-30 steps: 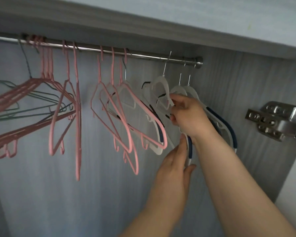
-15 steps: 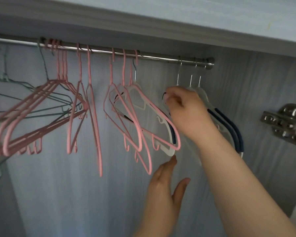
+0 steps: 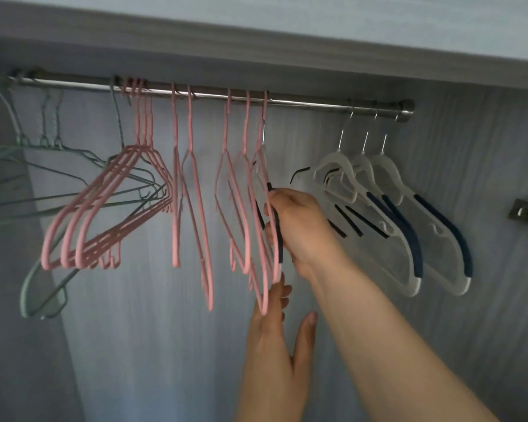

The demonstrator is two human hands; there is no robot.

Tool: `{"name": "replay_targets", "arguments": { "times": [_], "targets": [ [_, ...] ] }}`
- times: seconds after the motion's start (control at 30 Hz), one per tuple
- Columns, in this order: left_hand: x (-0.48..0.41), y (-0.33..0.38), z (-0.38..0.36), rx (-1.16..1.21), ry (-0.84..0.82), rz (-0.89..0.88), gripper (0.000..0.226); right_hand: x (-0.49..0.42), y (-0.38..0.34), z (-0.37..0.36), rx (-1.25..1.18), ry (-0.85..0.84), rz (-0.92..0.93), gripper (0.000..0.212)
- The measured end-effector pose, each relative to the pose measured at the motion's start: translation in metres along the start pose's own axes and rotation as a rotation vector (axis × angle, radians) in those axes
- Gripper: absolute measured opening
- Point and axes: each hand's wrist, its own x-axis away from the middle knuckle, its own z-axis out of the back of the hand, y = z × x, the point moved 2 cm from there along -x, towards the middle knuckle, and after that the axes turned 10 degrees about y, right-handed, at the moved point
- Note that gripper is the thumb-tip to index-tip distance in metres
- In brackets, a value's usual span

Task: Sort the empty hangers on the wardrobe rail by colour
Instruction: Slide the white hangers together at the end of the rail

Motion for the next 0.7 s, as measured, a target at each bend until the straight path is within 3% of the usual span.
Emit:
{"name": "replay_targets", "arguments": {
  "times": [0.23, 0.5, 0.7],
  "targets": [
    [-0.002, -0.006, 0.002, 0.005, -0.012, 0.055, 0.054, -0.003, 0.004, -0.017, 0.022, -0.001, 0.059, 0.03],
    [0.004, -0.008, 0.002, -0.022, -0.052, 0.029, 0.045, -0.031, 0.0, 0.016, -0.047, 0.169, -0.064, 0.031],
    [-0.003, -0.02, 0.003, -0.083, -0.066, 0.027, 0.045, -0.011, 0.059, 0.026, 0.05, 0.166, -0.217, 0.034]
  ]
}}
